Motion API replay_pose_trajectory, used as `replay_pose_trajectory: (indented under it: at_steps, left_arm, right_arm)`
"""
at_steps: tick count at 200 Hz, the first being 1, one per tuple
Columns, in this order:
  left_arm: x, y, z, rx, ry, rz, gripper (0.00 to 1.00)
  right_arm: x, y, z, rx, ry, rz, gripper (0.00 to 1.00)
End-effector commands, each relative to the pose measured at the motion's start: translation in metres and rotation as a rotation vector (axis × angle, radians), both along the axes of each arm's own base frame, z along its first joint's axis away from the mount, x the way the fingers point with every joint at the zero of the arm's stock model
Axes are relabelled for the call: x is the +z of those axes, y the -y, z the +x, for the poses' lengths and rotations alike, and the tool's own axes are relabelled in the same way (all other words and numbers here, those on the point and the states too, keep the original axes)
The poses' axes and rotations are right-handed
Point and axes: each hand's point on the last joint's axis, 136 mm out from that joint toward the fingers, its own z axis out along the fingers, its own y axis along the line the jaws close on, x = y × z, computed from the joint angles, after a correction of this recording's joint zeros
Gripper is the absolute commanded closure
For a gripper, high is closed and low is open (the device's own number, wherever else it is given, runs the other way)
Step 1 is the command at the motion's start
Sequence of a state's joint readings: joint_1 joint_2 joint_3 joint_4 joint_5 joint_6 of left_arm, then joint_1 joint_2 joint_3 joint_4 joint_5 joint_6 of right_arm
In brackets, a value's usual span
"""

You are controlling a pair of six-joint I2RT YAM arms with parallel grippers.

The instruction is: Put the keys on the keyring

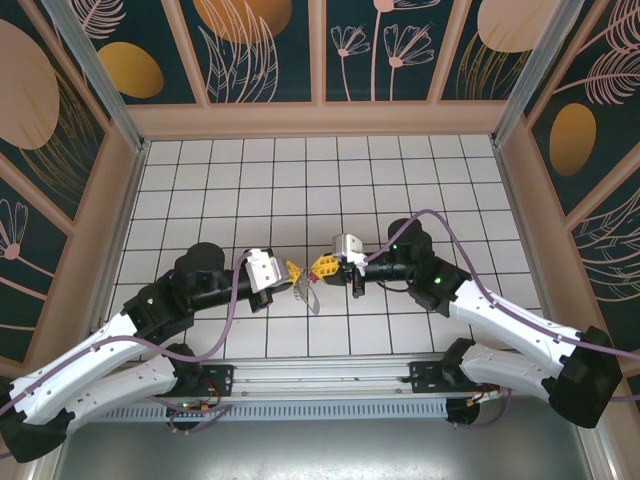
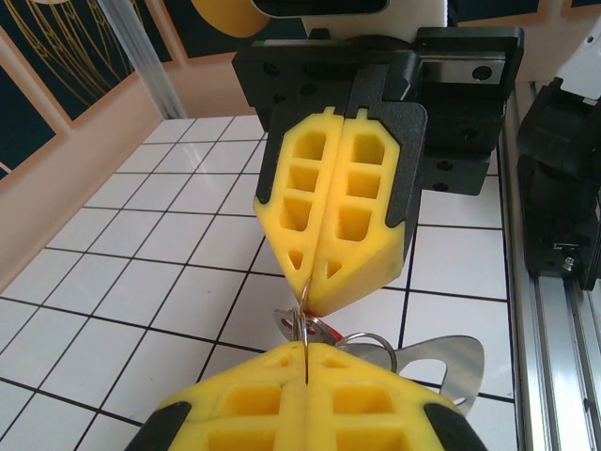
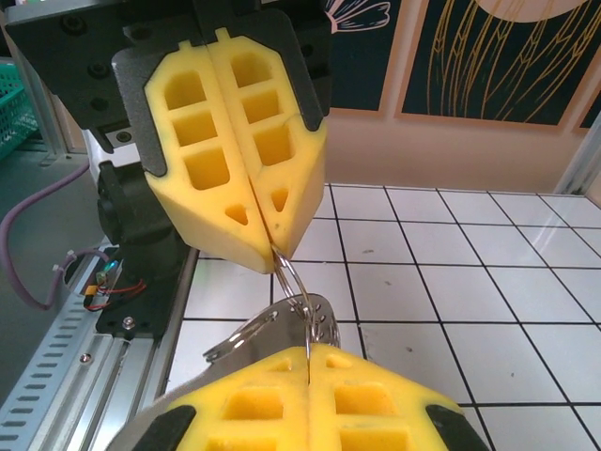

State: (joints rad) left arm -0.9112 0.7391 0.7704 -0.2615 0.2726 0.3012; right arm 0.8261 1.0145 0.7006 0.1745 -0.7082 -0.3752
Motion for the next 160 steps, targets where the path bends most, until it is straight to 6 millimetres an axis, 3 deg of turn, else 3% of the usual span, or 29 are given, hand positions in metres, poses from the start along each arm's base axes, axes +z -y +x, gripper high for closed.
replay_pose_trajectory:
  at_steps: [1,160]
  left_arm:
    - [0.011,0.001,-0.001,-0.006,0.035,-0.038,1.0]
    - [0.009,0.002,0.0,-0.006,0.033,-0.031,1.0]
  right_arm:
    - [0.023,0.001,0.002,-0.008,0.022,0.049,1.0]
    - [0.023,0.003,-0.009,0.046,0.014,0.054,1.0]
